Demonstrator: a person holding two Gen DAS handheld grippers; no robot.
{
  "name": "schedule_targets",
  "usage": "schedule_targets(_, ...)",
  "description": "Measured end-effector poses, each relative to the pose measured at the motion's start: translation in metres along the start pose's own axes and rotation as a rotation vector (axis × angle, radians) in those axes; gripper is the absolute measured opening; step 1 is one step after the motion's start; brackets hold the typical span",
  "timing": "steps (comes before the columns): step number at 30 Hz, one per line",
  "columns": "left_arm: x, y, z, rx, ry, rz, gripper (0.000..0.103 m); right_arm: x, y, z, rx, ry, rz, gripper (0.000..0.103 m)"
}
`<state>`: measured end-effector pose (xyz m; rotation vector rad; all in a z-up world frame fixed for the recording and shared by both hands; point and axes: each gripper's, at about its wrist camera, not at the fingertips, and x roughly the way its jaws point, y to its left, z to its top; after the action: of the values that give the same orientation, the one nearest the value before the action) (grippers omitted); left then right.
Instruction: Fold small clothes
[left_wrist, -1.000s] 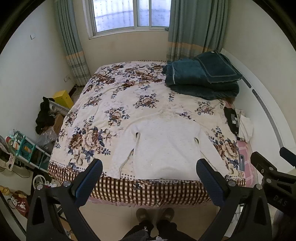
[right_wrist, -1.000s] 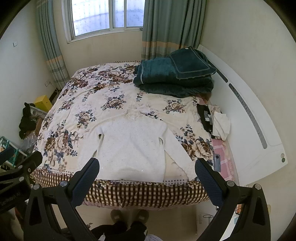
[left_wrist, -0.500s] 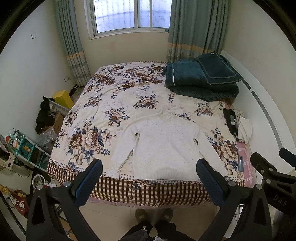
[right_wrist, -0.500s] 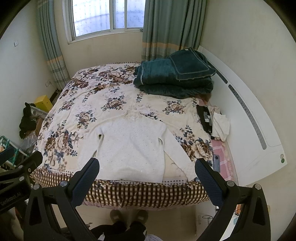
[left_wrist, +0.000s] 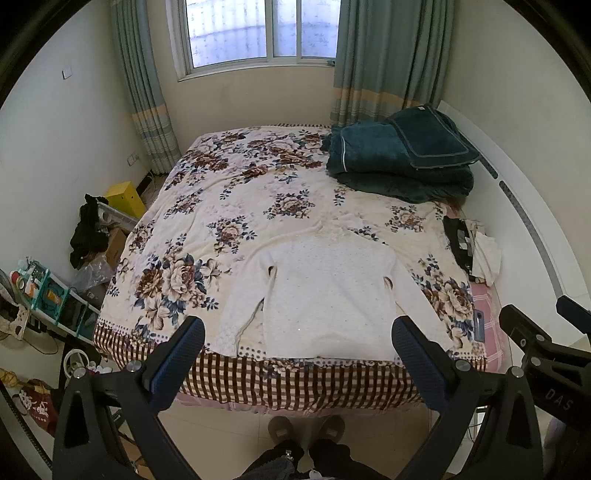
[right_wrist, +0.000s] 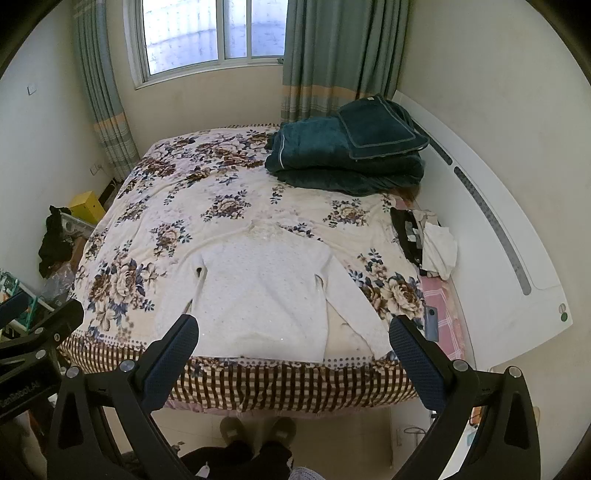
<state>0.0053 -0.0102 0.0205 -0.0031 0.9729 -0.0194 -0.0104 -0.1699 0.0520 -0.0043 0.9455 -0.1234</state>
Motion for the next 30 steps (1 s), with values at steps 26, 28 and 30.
schedule_targets(26,-0.007,-0.015,0.021,0.006,-0.012,0.001,0.103,-0.022,-0.011,0.026,0.005,-0.008,0.004,0.103)
schedule_targets(28,-0.007,-0.016,0.020,0.006,-0.014,0.001,0.103,-0.022,-0.011,0.025,0.005,-0.009,0.004,0.103)
schedule_targets(30,-0.005,-0.015,0.024,0.008,-0.014,0.000,0.103,-0.022,-0.011,0.026,0.005,-0.009,0.004,0.103)
